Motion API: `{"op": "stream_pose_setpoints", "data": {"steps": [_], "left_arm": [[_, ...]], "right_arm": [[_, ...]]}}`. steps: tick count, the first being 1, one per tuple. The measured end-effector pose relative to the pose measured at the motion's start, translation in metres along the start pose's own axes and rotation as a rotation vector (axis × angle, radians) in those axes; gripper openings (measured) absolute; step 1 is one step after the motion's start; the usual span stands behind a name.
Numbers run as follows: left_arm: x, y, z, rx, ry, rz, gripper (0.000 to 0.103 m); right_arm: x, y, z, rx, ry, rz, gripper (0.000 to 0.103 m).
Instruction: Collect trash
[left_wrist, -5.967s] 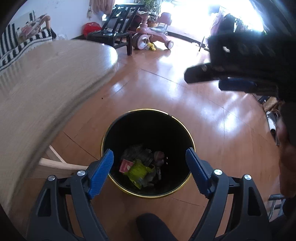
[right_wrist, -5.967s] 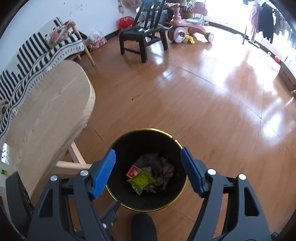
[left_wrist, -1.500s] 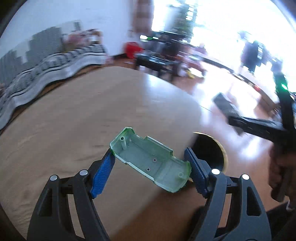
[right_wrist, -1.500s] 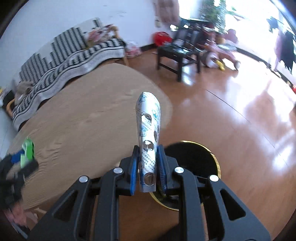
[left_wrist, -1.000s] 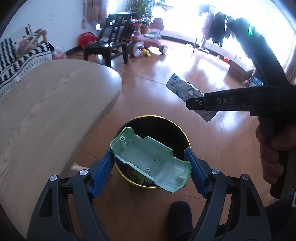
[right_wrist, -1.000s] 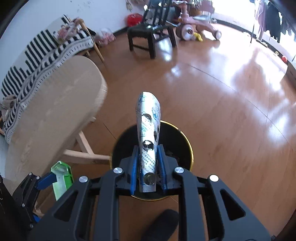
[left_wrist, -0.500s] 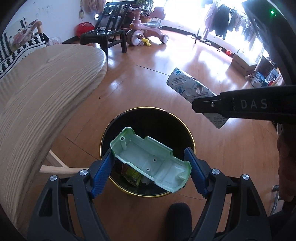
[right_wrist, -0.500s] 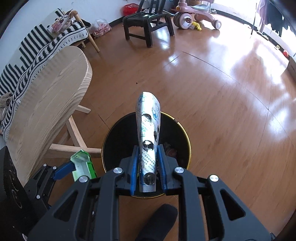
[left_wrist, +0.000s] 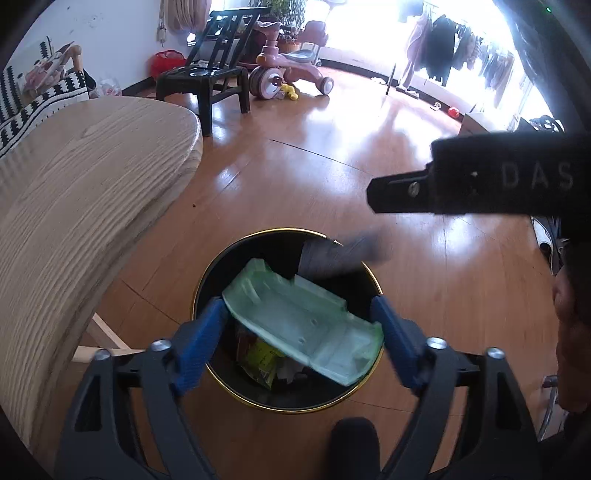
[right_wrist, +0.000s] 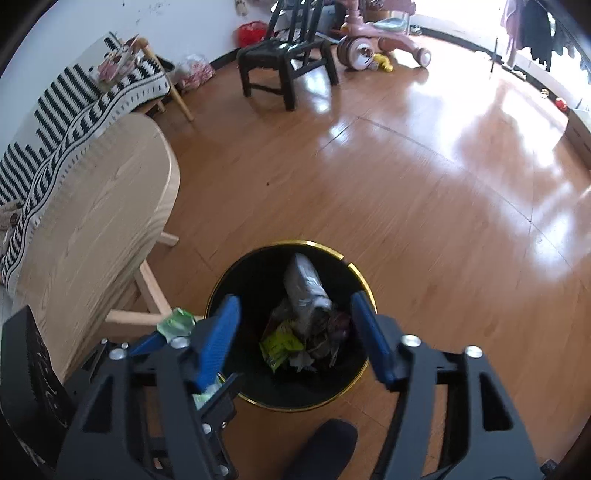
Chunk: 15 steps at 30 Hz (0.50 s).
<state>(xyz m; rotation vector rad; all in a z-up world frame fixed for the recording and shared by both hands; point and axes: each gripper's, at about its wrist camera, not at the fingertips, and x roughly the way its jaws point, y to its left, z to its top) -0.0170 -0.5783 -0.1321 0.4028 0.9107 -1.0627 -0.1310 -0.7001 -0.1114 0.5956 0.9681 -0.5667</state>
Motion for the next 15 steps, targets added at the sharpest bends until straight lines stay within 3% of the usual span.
{"op": "stream_pose_setpoints", "data": {"steps": [10, 15], "left_arm": [[-0.023, -0.002, 0.0, 0.019, -0.024, 0.01, 0.092], [-0.073, 0.022, -0.004, -0.009, -0.058, 0.024, 0.092]], "right_arm": [[-0.028, 0.006, 0.011, 0.04, -0.076, 0.024, 0.073], [-0.054, 0.041, 0.021, -0.003, -0.154, 0.065, 0.083]]}}
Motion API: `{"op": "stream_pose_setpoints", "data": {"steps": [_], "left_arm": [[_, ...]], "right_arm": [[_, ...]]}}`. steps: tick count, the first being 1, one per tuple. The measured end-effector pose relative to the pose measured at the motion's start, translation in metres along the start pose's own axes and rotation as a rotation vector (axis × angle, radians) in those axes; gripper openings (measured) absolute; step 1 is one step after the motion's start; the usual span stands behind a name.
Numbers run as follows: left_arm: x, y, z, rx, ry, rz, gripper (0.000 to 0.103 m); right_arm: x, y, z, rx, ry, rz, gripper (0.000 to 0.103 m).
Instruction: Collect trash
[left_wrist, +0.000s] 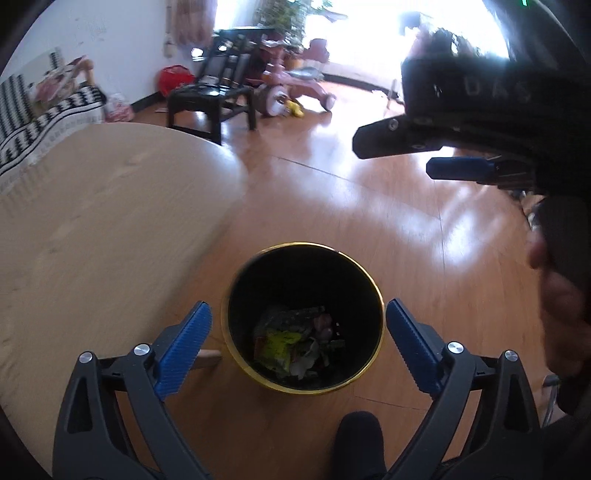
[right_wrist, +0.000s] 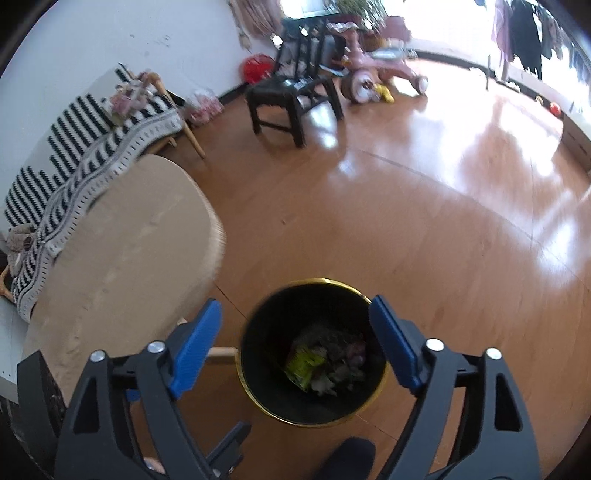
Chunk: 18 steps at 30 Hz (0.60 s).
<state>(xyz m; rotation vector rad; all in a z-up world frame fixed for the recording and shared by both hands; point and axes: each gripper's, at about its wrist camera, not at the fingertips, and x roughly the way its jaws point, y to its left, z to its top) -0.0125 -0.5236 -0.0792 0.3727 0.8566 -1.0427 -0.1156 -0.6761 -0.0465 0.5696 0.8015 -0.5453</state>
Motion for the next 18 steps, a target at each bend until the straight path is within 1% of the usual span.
{"op": "stream_pose_setpoints", "data": {"steps": [2, 4, 6, 7, 9, 10, 12, 13, 14, 15, 17, 18], "left_arm": [[-0.03, 0.026, -0.003, -0.045, -0.018, 0.036, 0.093], [-0.06, 0.056, -0.009, -0.101, -0.04, 0.067, 0.093], [-0.097, 0.095, -0.022, -0.16, -0.06, 0.134, 0.093], [-0.114, 0.112, -0.029, -0.183, -0.067, 0.173, 0.093], [-0.157, 0.152, -0.054, -0.236, -0.081, 0.287, 0.093], [-0.171, 0.165, -0.064, -0.254, -0.087, 0.324, 0.093], [-0.211, 0.201, -0.097, -0.314, -0.1, 0.424, 0.093], [-0.224, 0.212, -0.109, -0.338, -0.103, 0.456, 0.093], [-0.245, 0.228, -0.129, -0.378, -0.109, 0.507, 0.093], [-0.259, 0.239, -0.144, -0.406, -0.112, 0.543, 0.093], [-0.292, 0.263, -0.179, -0.469, -0.112, 0.615, 0.093], [-0.303, 0.27, -0.192, -0.493, -0.114, 0.636, 0.093]], "right_arm": [[-0.006, 0.025, 0.003, -0.019, -0.025, 0.03, 0.085], [-0.011, 0.062, 0.005, -0.061, -0.037, 0.075, 0.087], [-0.016, 0.096, 0.002, -0.107, -0.051, 0.104, 0.089], [-0.021, 0.123, -0.004, -0.149, -0.065, 0.132, 0.09], [-0.028, 0.166, -0.014, -0.22, -0.076, 0.178, 0.092], [-0.033, 0.195, -0.022, -0.266, -0.08, 0.209, 0.092], [-0.041, 0.239, -0.038, -0.339, -0.087, 0.261, 0.093], [-0.047, 0.271, -0.051, -0.39, -0.091, 0.295, 0.094], [-0.05, 0.292, -0.061, -0.426, -0.094, 0.318, 0.095], [-0.053, 0.307, -0.067, -0.448, -0.096, 0.331, 0.095], [-0.057, 0.346, -0.089, -0.515, -0.096, 0.367, 0.096], [-0.059, 0.366, -0.102, -0.555, -0.096, 0.38, 0.096]]}}
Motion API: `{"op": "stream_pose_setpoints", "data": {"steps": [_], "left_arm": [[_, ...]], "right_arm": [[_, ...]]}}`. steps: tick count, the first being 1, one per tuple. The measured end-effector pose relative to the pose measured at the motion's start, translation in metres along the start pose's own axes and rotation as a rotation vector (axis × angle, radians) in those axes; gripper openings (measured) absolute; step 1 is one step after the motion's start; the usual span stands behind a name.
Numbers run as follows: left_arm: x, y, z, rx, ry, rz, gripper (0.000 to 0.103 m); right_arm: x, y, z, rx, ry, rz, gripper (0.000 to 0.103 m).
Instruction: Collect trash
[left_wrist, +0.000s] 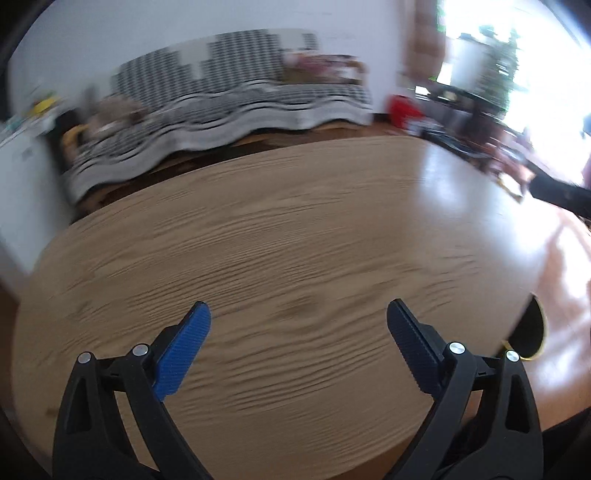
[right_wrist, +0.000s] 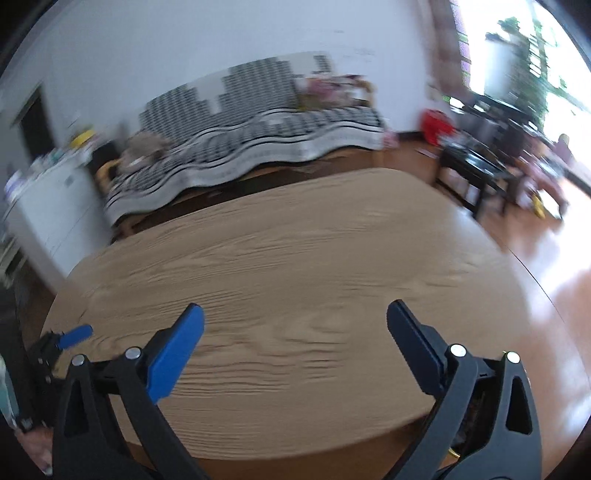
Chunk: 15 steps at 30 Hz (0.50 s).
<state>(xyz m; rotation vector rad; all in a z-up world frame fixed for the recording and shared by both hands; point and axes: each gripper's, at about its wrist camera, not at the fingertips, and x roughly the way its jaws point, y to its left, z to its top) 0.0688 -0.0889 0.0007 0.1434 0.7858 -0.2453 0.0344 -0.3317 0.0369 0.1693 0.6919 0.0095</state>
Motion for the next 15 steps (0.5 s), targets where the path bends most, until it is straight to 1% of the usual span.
{"op": "stream_pose_setpoints", "data": {"steps": [2, 5, 8, 11, 15], "left_arm": [[-0.011, 0.038, -0.011, -0.047, -0.014, 0.043, 0.093], [-0.016, 0.08, -0.021, -0.099, -0.022, 0.09, 0.093], [-0.016, 0.107, -0.019, -0.172, -0.022, 0.078, 0.093], [-0.021, 0.119, -0.014, -0.21, -0.057, 0.086, 0.093], [-0.023, 0.12, -0.012, -0.211, -0.068, 0.108, 0.093]], "right_arm": [[0.01, 0.029, -0.002, -0.044, 0.004, 0.008, 0.096], [0.028, 0.067, -0.006, -0.1, 0.023, 0.017, 0.096], [0.043, 0.09, -0.009, -0.13, 0.028, 0.011, 0.096], [0.059, 0.107, -0.009, -0.16, 0.04, 0.011, 0.096], [0.073, 0.119, -0.015, -0.186, 0.059, 0.012, 0.096]]}}
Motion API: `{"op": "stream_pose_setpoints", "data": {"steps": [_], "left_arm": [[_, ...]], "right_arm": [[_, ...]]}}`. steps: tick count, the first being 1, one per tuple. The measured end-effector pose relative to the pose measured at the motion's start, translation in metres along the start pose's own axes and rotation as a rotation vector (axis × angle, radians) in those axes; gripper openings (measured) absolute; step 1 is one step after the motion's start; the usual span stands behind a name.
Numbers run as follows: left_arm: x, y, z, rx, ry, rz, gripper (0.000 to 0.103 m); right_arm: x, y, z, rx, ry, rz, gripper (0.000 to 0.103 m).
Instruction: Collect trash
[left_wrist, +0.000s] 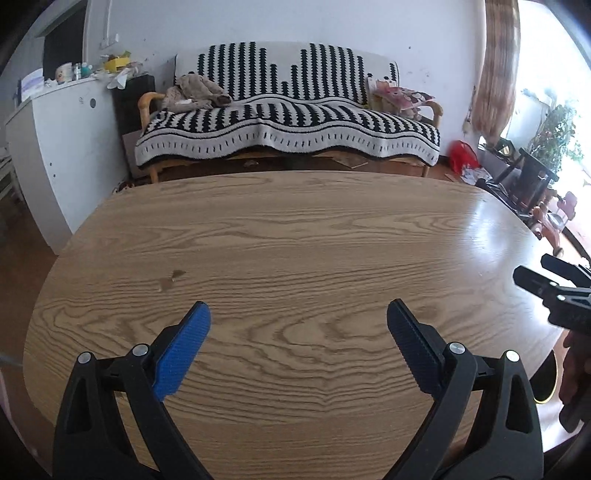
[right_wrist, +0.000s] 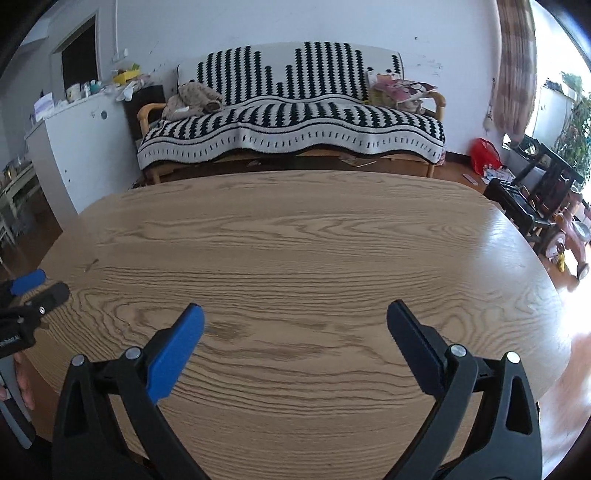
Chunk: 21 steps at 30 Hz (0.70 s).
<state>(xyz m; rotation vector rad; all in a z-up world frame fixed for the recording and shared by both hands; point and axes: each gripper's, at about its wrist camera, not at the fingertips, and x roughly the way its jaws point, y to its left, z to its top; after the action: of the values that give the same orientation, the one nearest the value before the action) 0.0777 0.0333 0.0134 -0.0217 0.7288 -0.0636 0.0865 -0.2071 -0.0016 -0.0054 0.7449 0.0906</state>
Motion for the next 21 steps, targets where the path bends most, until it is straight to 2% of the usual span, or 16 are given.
{"op": "stream_pose_setpoints", "data": {"steps": [6, 21], "left_arm": [[0.014, 0.0, 0.0, -0.012, 0.04, 0.008, 0.093], [0.017, 0.006, -0.003, -0.036, 0.063, 0.051, 0.093]], "right_arm": [[0.009, 0.005, -0.004, -0.003, 0.028, 0.014, 0.096], [0.009, 0.006, -0.007, -0.011, 0.044, 0.022, 0.096]]}}
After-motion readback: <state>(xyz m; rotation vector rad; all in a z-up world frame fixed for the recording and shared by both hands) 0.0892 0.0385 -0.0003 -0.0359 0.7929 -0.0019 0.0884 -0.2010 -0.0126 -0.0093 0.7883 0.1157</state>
